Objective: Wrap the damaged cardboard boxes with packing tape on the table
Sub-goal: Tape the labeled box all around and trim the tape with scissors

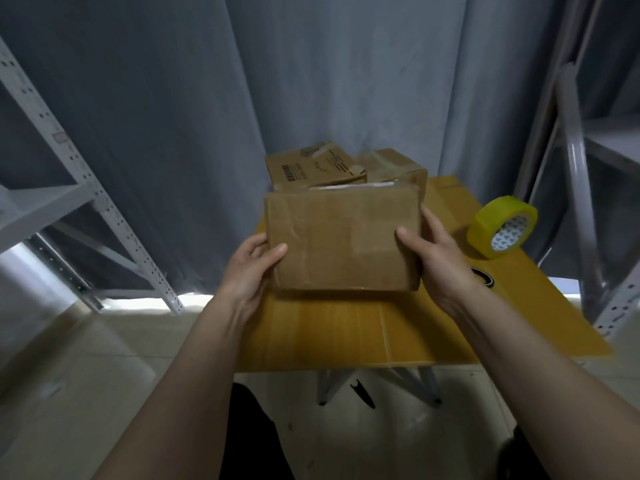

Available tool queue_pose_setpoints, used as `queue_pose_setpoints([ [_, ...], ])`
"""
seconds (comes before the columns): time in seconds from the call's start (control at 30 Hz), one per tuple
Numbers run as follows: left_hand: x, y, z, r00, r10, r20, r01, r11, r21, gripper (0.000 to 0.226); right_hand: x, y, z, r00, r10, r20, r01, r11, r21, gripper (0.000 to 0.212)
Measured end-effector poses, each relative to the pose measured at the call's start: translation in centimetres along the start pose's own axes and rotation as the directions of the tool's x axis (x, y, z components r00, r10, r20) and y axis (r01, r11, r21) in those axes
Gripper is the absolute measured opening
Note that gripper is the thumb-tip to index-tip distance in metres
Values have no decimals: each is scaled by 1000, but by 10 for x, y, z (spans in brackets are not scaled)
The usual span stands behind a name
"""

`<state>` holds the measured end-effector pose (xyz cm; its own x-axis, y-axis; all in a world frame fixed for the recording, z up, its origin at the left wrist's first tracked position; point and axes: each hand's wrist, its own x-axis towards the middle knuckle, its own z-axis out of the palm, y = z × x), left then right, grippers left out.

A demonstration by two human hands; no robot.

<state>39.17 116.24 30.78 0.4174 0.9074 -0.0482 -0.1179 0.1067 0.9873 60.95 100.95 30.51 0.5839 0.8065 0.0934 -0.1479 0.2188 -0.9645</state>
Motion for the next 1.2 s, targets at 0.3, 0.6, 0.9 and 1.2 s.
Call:
queue_pose_setpoints([
  [0.3, 1, 3, -6, 981, -109, 161, 135, 977, -166, 72, 7, 23, -28, 987, 144, -69, -120, 953, 278, 37],
  [0.6, 8, -17, -37, 980, -79, 182, 61, 993, 104, 65, 3, 35, -28, 995, 100, 15, -101, 994, 33, 39],
  [0.9, 27, -5, -5, 990, -129, -50, 129, 742, 658, 82, 22, 36, -16, 992, 44, -121, -66, 981, -184, 44],
  [1.2, 25, -10, 34, 982, -125, -143, 185, 800, 570, 84, 41, 31, -3, 945, -29, -326, -71, 955, -289, 33],
])
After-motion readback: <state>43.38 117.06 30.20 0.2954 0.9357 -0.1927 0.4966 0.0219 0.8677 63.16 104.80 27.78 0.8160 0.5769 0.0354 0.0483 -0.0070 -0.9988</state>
